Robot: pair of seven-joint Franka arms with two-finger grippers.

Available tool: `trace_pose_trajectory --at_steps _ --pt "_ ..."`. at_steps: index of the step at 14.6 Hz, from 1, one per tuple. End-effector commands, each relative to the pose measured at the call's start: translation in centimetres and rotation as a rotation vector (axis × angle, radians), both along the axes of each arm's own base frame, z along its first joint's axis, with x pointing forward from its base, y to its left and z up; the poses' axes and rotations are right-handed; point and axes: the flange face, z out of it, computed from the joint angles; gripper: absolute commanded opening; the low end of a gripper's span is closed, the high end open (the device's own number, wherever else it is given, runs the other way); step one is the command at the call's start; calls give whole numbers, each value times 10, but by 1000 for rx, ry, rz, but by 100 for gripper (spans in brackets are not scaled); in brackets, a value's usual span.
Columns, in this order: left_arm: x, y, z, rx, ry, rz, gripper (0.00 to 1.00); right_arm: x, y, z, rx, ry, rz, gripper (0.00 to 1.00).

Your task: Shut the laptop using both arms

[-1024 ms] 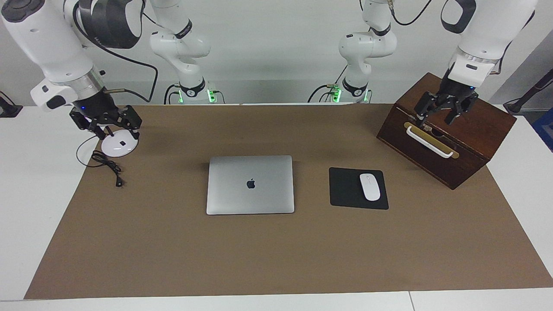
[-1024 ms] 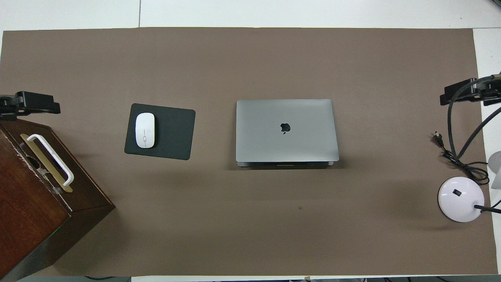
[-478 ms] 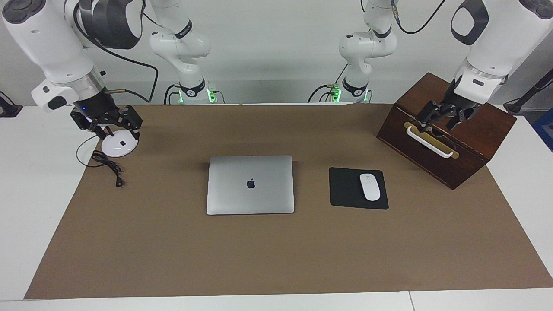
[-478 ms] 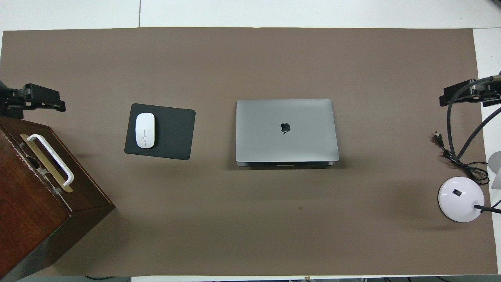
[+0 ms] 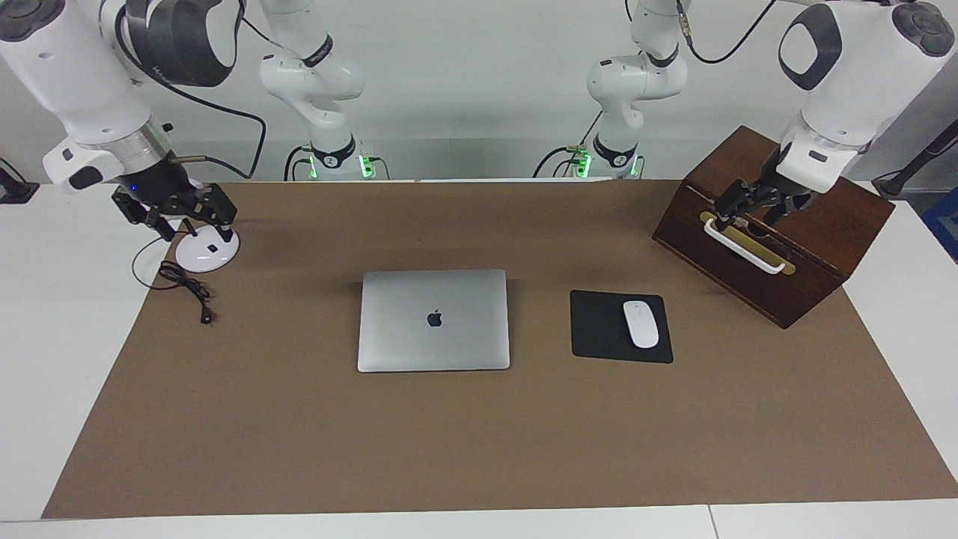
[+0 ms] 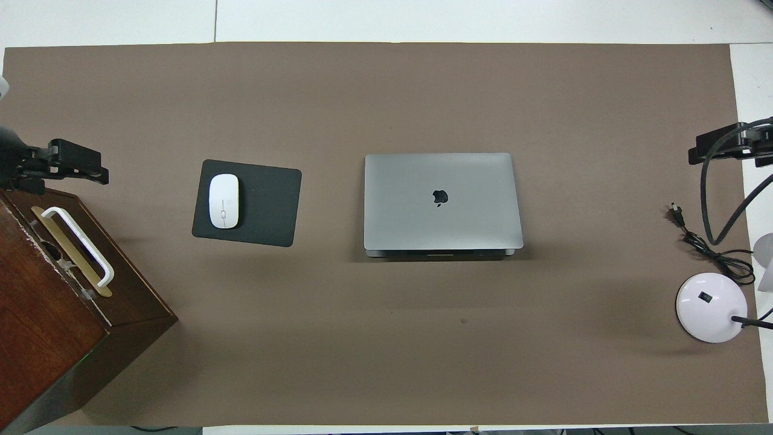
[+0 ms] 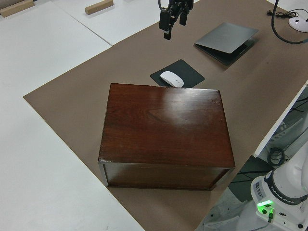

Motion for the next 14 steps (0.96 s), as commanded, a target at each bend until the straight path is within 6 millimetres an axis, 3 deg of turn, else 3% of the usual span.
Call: trace_pose_trajectory --at_steps 1,14 --pt "-1 4 3 30 13 -32 100 -10 0 1 6 5 -10 100" --pt "-2 9 0 37 13 -60 100 -14 2 -7 6 0 -6 100"
